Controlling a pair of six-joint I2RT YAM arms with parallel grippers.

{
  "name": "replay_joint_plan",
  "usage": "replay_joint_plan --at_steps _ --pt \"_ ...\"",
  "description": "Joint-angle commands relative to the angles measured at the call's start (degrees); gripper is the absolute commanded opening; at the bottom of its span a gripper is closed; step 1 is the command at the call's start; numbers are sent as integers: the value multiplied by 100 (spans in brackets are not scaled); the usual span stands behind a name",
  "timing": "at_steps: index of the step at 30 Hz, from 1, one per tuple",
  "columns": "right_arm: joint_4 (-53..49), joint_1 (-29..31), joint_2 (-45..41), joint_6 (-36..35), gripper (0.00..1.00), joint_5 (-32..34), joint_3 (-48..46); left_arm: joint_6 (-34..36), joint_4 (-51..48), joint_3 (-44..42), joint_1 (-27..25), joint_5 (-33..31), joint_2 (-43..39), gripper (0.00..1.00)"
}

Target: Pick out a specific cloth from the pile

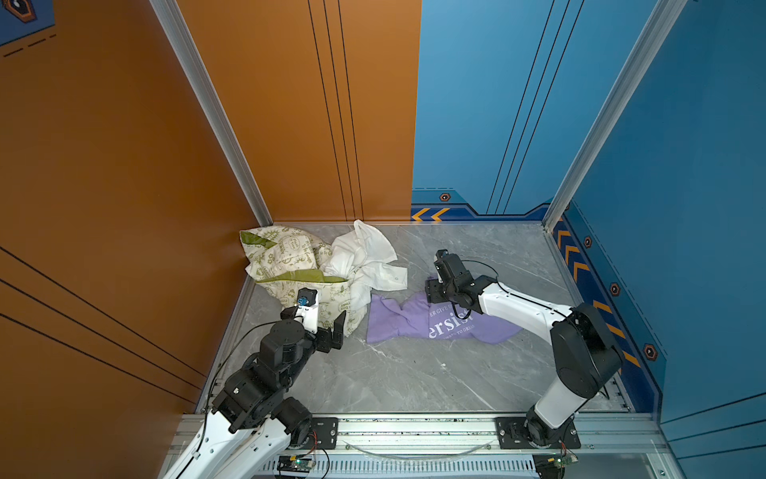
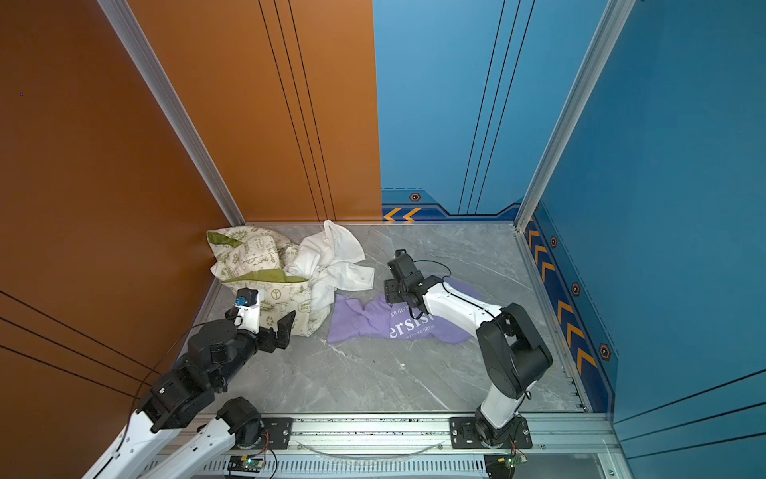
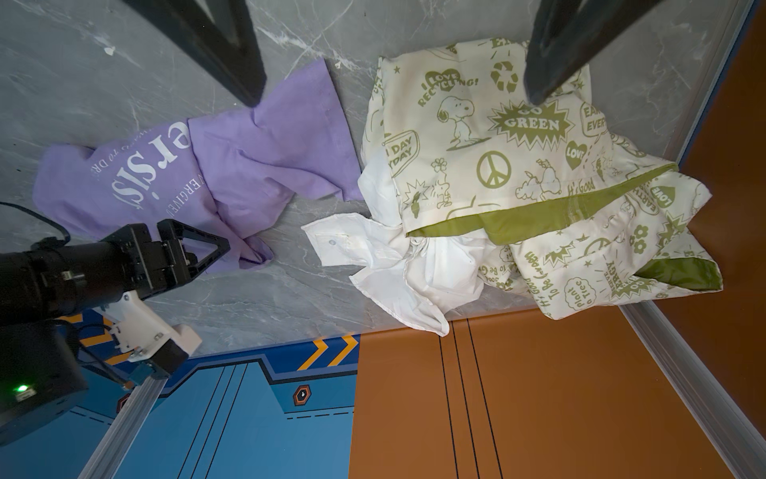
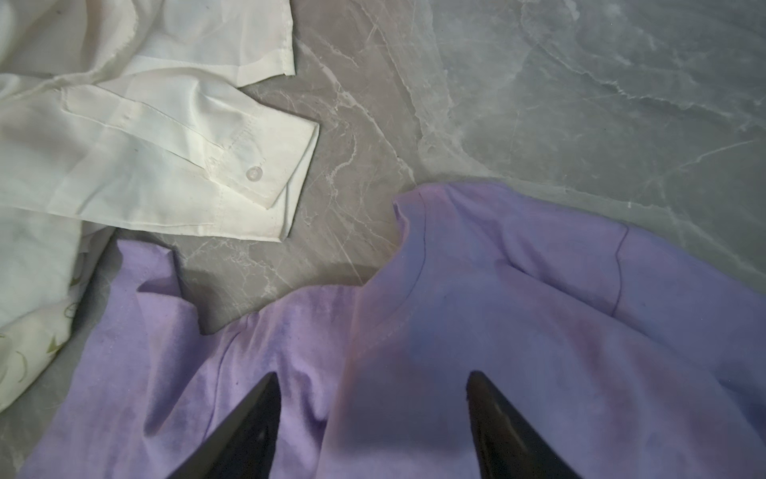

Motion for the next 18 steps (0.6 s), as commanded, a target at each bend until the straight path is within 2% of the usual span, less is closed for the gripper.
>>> replay_joint_plan --at_steps 1,4,8,12,18 --pt "-243 9 273 216 61 -140 253 44 116 -176 49 34 -168 98" --pt "-286 -27 476 277 57 -161 331 -29 116 -337 47 -3 -330 98" --pt "-289 -133 566 318 40 -252 337 -154 108 -553 47 41 -594 98" --pt "-297 -266 421 290 23 -310 312 -254 72 -741 32 61 -885 98" --pt "-231 -517 -18 158 8 -303 339 -258 -53 -705 -48 191 -926 98"
